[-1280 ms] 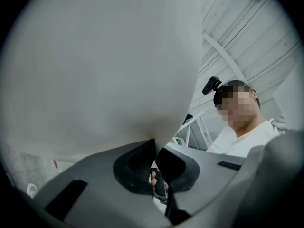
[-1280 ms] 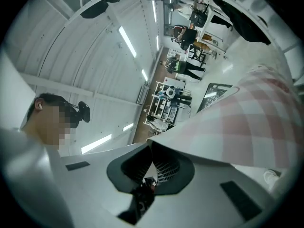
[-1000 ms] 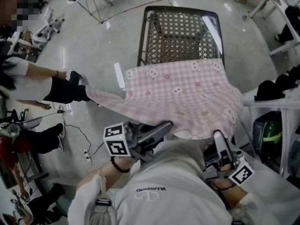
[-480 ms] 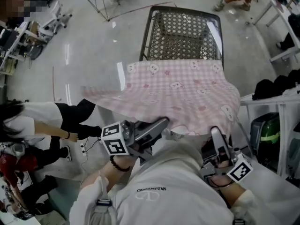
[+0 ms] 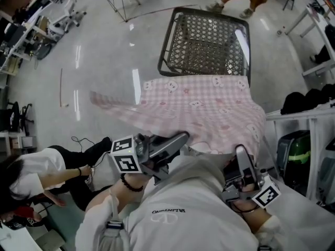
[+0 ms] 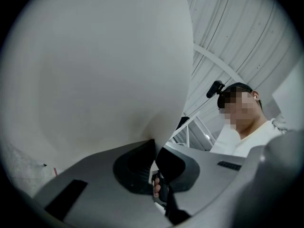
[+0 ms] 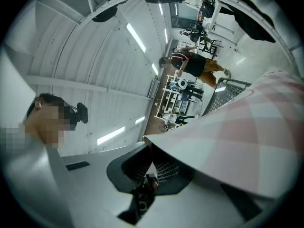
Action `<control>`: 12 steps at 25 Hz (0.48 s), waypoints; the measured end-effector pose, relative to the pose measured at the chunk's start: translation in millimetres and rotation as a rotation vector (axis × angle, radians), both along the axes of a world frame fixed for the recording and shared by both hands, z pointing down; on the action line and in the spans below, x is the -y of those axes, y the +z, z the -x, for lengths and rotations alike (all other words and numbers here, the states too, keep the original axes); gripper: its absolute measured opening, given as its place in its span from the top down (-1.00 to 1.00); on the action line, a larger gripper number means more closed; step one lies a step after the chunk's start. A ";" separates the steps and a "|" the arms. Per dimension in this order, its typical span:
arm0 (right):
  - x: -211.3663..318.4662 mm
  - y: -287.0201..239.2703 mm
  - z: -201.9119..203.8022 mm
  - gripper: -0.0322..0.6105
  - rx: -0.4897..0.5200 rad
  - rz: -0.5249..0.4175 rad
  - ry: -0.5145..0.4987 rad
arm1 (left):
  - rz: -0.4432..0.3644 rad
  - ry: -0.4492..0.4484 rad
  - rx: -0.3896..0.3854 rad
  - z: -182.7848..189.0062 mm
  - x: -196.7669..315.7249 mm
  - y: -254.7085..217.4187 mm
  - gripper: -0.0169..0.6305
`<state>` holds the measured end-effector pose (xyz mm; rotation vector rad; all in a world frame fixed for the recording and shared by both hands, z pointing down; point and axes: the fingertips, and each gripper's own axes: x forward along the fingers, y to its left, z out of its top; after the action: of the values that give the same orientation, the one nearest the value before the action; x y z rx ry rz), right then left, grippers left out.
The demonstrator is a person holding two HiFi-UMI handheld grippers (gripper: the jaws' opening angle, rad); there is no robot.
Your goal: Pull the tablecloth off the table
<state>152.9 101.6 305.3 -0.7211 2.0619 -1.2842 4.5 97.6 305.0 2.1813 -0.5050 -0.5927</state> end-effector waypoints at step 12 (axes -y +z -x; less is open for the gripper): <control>5.8 19.3 -12.1 0.87 0.015 0.025 0.003 | 0.040 -0.021 0.029 -16.2 3.7 26.0 0.94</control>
<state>165.0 95.8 324.6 -0.7230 2.0359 -1.3123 20.7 93.8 330.9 2.1520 -0.5510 -0.5580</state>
